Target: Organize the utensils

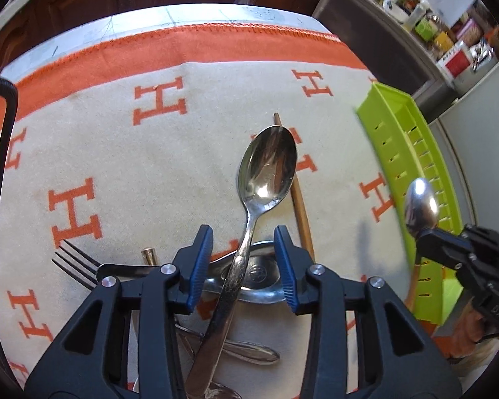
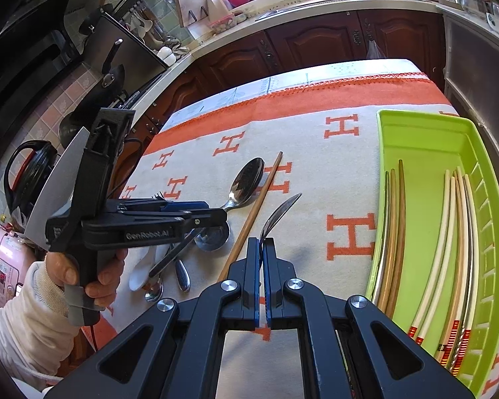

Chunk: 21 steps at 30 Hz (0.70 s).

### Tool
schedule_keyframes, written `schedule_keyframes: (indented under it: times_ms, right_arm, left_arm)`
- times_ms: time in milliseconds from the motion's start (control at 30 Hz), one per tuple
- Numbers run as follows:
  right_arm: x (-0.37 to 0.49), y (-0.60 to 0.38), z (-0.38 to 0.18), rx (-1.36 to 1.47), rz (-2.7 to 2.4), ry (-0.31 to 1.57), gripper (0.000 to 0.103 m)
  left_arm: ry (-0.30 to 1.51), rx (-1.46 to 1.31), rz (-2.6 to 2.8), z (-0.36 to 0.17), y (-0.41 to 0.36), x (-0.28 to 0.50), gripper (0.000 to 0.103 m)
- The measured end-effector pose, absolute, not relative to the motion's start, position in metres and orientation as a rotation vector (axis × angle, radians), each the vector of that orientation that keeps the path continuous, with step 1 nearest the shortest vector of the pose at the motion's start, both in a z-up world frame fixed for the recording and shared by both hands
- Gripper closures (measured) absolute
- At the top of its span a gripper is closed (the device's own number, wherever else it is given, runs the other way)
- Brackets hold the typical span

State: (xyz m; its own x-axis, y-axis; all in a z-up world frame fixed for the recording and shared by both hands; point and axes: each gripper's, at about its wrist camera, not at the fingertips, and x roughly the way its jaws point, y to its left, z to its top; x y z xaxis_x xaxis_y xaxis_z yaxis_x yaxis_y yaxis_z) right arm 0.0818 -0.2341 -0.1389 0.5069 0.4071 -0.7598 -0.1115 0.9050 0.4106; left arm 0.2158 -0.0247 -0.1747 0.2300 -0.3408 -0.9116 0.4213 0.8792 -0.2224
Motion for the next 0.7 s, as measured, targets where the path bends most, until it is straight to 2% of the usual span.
schedule_keyframes:
  times_ms: [167, 367, 533, 700]
  right_arm:
    - [0.080, -0.235, -0.139, 0.331, 0.313, 0.994, 0.101]
    - [0.076, -0.237, -0.138, 0.343, 0.310, 0.989, 0.101]
    - [0.074, -0.242, -0.140, 0.353, 0.303, 0.987, 0.101]
    - [0.074, -0.244, -0.142, 0.369, 0.299, 0.987, 0.101]
  left_arm:
    - [1.225, 0.224, -0.448, -0.177, -0.043, 0.211, 0.073]
    - [1.251, 0.267, -0.399, -0.178, -0.054, 0.218, 0.083]
    - [1.233, 0.304, -0.392, -0.178, -0.060, 0.217, 0.095]
    - [1.202, 0.346, -0.368, -0.178, -0.070, 0.209, 0.100]
